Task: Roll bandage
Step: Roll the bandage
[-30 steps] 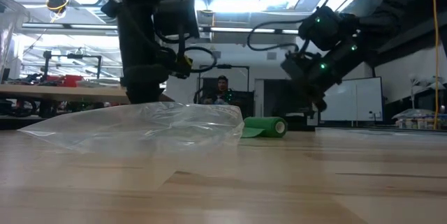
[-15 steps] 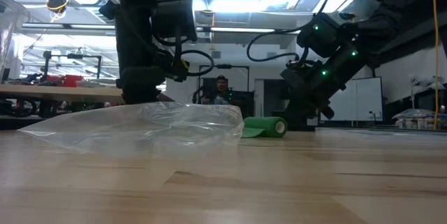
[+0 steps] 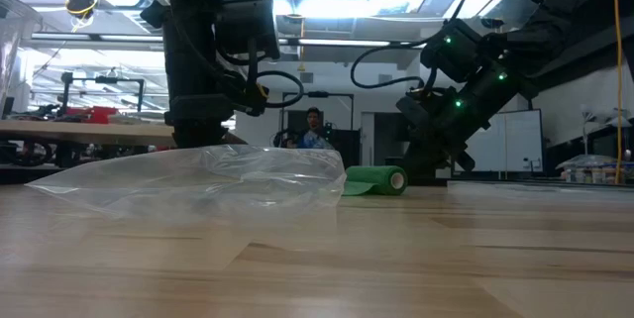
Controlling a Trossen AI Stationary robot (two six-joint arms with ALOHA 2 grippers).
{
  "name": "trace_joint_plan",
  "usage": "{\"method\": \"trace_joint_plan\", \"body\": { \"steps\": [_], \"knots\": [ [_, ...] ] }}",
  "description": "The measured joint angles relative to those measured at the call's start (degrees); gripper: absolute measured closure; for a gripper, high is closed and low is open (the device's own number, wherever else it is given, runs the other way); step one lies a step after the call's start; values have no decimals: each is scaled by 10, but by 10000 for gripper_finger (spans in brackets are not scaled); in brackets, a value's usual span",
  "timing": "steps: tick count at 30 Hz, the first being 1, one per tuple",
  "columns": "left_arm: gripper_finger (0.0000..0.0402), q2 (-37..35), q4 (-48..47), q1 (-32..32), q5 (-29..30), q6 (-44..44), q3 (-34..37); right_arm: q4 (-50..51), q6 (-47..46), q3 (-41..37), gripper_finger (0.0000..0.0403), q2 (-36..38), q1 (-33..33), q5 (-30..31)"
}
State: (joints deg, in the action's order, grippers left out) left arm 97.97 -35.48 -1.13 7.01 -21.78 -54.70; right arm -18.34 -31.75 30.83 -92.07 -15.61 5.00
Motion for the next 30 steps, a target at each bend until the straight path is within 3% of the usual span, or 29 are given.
{"method": "trace_joint_plan", "body": {
  "steps": [13, 24, 30],
  "knots": [
    [401, 0, 0, 0, 0, 2, 0, -17, -14, 4, 402, 0, 41, 15],
    [401, 0, -45, 0, 0, 9, 0, 3, 39, 104, 402, -33, 53, -24],
    [401, 0, -49, 0, 0, 8, 0, 137, 80, 153, 402, -14, 45, 68]
  ]
}}
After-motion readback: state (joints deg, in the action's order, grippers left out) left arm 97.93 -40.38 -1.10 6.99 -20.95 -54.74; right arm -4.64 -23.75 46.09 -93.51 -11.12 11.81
